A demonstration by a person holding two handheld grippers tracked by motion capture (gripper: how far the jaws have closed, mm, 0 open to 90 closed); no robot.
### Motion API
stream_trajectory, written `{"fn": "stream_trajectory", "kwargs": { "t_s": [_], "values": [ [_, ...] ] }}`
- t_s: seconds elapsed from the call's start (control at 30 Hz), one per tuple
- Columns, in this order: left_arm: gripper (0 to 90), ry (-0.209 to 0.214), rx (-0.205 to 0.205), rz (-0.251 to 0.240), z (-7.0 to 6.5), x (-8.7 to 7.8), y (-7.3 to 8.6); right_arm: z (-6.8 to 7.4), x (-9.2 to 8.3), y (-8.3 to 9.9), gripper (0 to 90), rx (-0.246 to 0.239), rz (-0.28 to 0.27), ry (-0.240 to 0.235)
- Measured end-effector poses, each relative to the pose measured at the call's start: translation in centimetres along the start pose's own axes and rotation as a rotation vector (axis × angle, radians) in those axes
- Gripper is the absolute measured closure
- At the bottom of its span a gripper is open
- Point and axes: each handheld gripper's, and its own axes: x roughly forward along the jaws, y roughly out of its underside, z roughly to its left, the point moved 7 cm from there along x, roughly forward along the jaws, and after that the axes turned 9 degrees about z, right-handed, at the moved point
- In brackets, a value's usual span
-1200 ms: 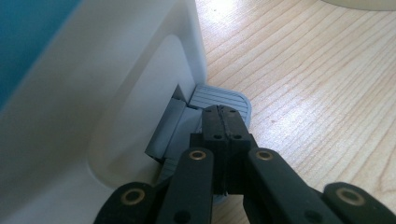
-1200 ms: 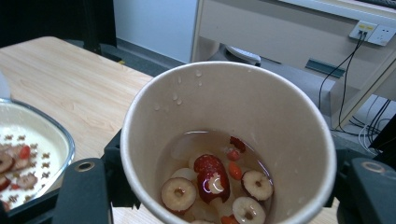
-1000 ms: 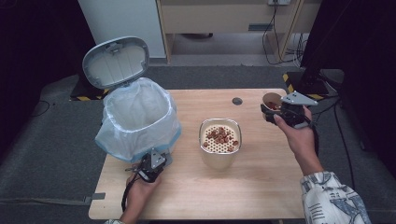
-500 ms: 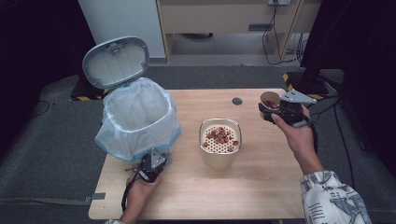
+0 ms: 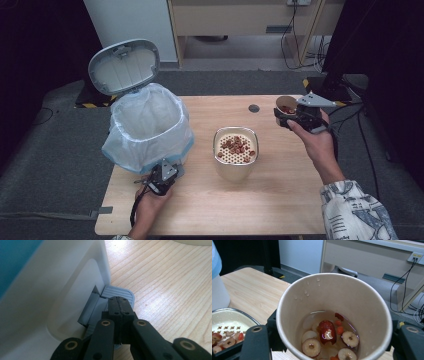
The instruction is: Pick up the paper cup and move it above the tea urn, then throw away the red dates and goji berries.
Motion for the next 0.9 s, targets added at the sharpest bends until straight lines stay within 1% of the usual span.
{"fn": "stream_trajectory", "kwargs": {
  "t_s": [0.23,0.37,0.67,0.73,0.9],
  "values": [
    [89.8,0.000,0.000,-0.001,0.0,0.0,0.0,0.5,0.5,-0.9,31.4,-0.012,-0.002,-0.003],
    [89.8,0.000,0.000,-0.001,0.0,0.0,0.0,0.5,0.8,-1.3,31.5,-0.024,-0.005,0.002],
    [89.8,0.001,0.001,-0.001,0.0,0.0,0.0,-0.6,1.1,-2.4,32.1,-0.038,-0.001,0.022],
    [89.8,0.000,0.002,0.000,0.0,0.0,0.0,-0.8,1.2,-2.8,32.3,-0.047,-0.003,0.026],
    [89.8,0.001,0.002,-0.002,0.0,0.0,0.0,-0.9,1.1,-4.0,32.9,-0.089,-0.018,0.025]
  ]
}}
